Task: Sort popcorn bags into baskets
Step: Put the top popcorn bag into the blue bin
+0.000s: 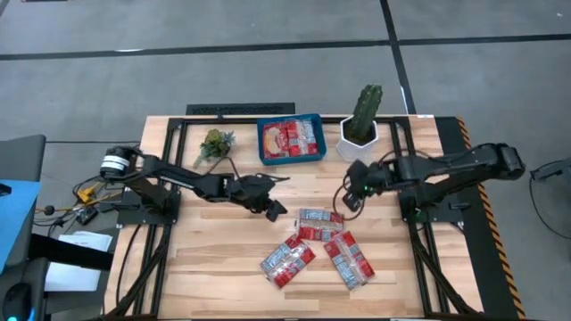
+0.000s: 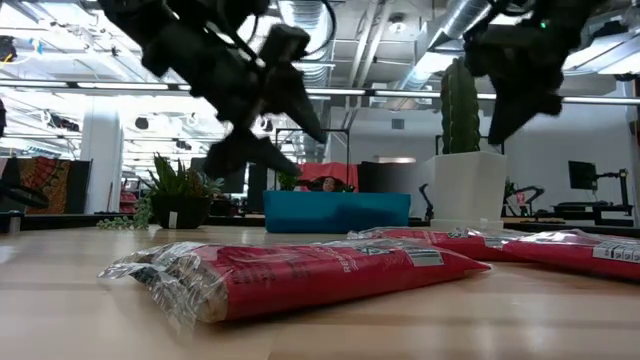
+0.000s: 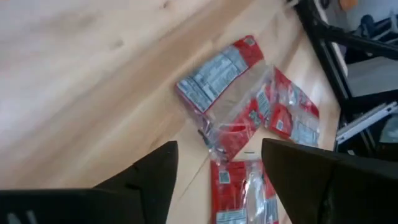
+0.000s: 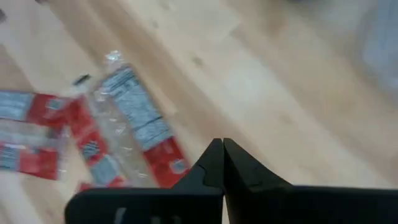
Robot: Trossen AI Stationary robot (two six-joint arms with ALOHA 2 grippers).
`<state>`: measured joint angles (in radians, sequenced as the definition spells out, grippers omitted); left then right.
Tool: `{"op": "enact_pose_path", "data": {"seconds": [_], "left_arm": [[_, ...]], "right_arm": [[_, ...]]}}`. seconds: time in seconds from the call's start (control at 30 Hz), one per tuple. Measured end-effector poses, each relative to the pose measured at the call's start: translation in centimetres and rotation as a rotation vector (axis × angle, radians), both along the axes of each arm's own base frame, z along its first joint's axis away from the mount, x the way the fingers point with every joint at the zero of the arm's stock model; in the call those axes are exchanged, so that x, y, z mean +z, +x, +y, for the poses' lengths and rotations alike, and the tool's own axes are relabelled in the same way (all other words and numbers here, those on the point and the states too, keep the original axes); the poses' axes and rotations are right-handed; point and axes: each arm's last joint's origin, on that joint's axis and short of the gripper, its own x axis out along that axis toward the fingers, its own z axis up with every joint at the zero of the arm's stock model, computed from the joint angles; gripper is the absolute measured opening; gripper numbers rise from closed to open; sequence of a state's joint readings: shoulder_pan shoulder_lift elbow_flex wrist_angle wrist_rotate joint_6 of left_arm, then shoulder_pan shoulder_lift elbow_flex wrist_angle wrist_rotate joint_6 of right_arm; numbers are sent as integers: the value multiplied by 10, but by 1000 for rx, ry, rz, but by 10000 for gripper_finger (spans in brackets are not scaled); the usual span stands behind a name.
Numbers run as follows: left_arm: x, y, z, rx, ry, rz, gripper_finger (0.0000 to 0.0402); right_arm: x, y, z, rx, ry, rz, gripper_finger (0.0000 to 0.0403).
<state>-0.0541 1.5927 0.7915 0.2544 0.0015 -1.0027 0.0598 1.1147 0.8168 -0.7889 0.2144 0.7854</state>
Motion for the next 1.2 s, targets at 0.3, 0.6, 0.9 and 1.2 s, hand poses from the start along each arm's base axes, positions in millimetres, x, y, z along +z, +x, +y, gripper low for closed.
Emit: {"op": "enact_pose_path", "data": {"seconds": [0.3, 0.6, 0.9, 1.2], "left_arm": [[-37, 15, -7, 61, -141, 40, 229], [-45, 26, -22, 135, -155, -22, 229], [-66, 49, -31, 164, -178, 17, 229], [-70, 58, -31, 196, -173, 33, 229]], "right_arm": [[-42, -1, 29, -151, 24, 37, 20], [-77, 8, 57, -225, 34, 109, 18], [-107, 29, 69, -230, 52, 94, 15], [-113, 55, 60, -144, 79, 4, 23]]}}
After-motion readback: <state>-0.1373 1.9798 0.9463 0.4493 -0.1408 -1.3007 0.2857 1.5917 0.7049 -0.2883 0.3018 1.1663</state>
